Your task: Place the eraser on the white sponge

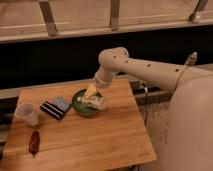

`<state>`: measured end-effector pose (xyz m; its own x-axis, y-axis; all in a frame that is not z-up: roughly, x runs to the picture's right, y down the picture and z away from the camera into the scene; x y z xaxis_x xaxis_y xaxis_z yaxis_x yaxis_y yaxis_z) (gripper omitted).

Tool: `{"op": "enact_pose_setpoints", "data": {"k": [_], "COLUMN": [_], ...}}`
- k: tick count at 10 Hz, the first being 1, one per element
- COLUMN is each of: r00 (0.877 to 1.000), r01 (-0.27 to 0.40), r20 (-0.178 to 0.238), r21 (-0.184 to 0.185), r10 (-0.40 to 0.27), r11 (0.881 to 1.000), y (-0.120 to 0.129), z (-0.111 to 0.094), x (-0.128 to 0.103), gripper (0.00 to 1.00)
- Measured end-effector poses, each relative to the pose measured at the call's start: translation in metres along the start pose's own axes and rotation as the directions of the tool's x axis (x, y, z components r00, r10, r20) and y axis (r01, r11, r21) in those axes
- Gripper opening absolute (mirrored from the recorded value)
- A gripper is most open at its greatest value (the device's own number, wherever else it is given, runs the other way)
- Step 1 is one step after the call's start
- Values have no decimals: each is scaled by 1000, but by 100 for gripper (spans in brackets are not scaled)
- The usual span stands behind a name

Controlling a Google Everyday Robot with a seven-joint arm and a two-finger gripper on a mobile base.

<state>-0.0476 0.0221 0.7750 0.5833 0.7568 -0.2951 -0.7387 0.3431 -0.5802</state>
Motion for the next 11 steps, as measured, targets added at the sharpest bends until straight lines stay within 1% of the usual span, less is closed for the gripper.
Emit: {"op": "enact_pose_setpoints", "data": {"k": [3,4,5,6,7,8,9,10,11], "r00": [1000,1000,1000,999,995,980,965,928,890], "r01": [0,0,7,27,94,193,260,371,456], "r20": [0,4,16,31,39,37,30,9,-2], "r21": [0,2,11,24,37,41,40,34,23], "r10": [0,0,-7,-28,-96,-194,-261,-371,-456], "r11": [1000,1000,1000,999,995,980,965,928,890], "y": [0,-1,-2,-4,-5,-1,5,19,36], "z": [0,0,-1,-5,-11,-13,-12,-8,-3], "x": [0,0,-1,-5,-18,-37,-52,-77,-98], "gripper": [80,80,80,80,80,80,80,80,80]}}
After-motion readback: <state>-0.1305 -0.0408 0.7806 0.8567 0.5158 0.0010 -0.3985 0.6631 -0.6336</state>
